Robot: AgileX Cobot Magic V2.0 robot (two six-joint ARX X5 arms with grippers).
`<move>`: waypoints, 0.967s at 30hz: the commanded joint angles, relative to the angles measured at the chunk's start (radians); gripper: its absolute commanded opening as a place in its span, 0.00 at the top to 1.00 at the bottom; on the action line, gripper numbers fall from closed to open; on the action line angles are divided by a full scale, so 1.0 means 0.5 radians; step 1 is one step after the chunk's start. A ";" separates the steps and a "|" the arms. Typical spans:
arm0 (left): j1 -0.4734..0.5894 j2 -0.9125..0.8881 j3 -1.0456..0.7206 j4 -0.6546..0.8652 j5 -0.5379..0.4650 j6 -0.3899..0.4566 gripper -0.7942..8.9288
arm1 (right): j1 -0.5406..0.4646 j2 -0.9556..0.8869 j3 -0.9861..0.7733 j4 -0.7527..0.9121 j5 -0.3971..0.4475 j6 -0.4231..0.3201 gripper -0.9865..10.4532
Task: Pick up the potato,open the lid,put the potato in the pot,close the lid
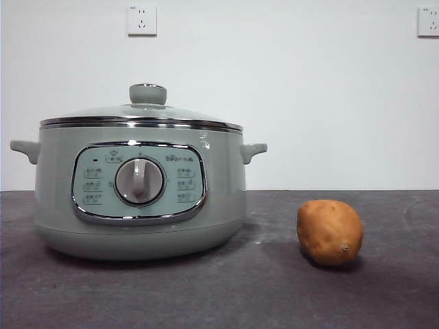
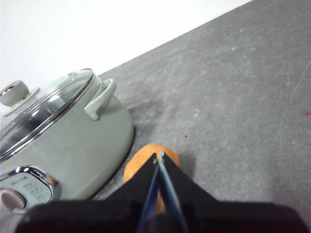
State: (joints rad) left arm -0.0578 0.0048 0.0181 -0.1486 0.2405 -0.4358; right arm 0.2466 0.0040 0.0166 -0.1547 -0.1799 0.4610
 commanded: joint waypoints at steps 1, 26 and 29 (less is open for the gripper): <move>0.005 -0.005 -0.027 0.027 0.063 -0.027 0.92 | -0.005 -0.005 -0.015 0.002 -0.008 0.027 0.92; 0.005 0.750 1.125 -0.573 0.204 0.533 0.93 | -0.005 0.742 0.996 -0.453 -0.010 -0.179 0.92; 0.004 0.942 1.324 -0.684 0.323 0.620 0.93 | -0.005 0.922 1.203 -0.607 -0.011 -0.294 0.92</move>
State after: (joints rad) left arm -0.0578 0.4602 0.6643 -0.4843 0.3866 -0.1722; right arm 0.2466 0.4465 0.5911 -0.4488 -0.1837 0.3569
